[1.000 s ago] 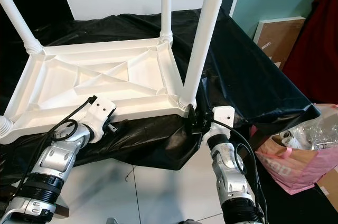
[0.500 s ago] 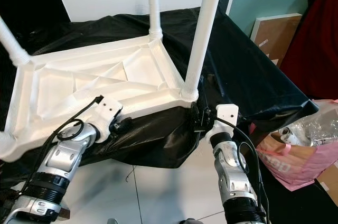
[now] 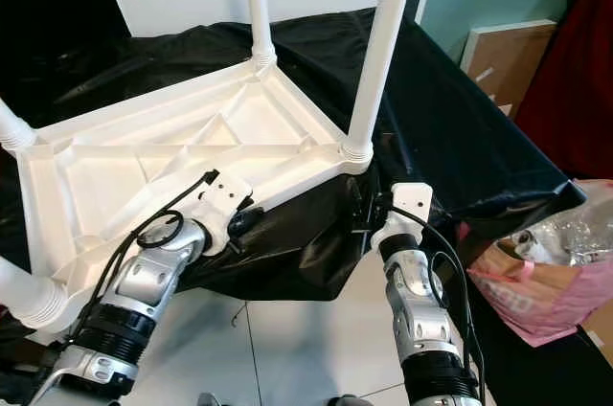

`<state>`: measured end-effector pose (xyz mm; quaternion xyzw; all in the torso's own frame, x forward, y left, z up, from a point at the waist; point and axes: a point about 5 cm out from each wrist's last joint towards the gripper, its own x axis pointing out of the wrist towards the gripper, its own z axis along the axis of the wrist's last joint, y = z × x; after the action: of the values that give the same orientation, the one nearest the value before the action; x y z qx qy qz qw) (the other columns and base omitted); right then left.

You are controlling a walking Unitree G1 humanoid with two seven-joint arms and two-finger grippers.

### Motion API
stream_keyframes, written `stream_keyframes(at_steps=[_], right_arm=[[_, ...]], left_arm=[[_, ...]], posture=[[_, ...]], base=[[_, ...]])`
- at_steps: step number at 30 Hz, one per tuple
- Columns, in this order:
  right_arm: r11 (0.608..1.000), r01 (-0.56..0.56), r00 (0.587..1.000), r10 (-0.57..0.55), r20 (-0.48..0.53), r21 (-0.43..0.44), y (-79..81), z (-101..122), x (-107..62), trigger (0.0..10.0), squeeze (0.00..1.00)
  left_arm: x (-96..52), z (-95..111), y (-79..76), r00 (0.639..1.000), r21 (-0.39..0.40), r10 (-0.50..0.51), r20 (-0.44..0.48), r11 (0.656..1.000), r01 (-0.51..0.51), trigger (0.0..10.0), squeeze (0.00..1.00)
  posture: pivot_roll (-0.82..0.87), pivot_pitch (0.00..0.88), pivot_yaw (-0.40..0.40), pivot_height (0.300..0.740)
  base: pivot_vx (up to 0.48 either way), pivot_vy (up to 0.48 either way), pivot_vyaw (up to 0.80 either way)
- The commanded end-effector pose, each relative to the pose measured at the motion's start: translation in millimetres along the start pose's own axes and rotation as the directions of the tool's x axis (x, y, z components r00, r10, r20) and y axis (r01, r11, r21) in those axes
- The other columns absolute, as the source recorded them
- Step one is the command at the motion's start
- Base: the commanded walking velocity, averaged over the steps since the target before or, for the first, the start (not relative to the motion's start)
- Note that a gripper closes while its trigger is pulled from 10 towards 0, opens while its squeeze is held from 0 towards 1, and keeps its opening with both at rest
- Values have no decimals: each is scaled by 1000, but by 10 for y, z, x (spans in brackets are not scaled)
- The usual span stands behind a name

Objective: Building children table

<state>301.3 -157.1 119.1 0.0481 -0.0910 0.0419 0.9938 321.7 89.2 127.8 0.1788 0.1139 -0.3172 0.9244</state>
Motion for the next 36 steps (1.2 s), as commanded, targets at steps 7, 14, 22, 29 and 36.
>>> stream_keyframes(at_steps=[7,14,22,29,36], right_arm=[[999,-43,998,43,-35,9,84,-47,15,10000,0],[993,-116,992,117,-51,24,219,-68,41,10000,0],[990,-136,989,138,-56,32,263,-72,74,10000,0],[988,-153,986,155,-59,35,290,-73,94,10000,0],[986,-162,985,164,-59,37,306,-75,113,10000,0]], left_arm=[[-15,91,-31,991,-65,95,96,994,-89,10000,149],[-171,9,-74,995,-57,67,80,996,-62,10000,0],[-364,-161,-88,999,-14,41,-18,999,-42,10000,0],[-514,-374,51,981,11,137,-137,991,-137,10000,0],[-551,-376,136,975,34,172,-142,985,-169,745,0]], posture=[[-14,106,-1,740],[-2,106,-10,740],[14,104,-22,740],[24,102,-28,740],[27,90,-27,740]], base=[[0,0,0],[0,0,0],[0,0,0],[0,0,0],[0,0,0]])
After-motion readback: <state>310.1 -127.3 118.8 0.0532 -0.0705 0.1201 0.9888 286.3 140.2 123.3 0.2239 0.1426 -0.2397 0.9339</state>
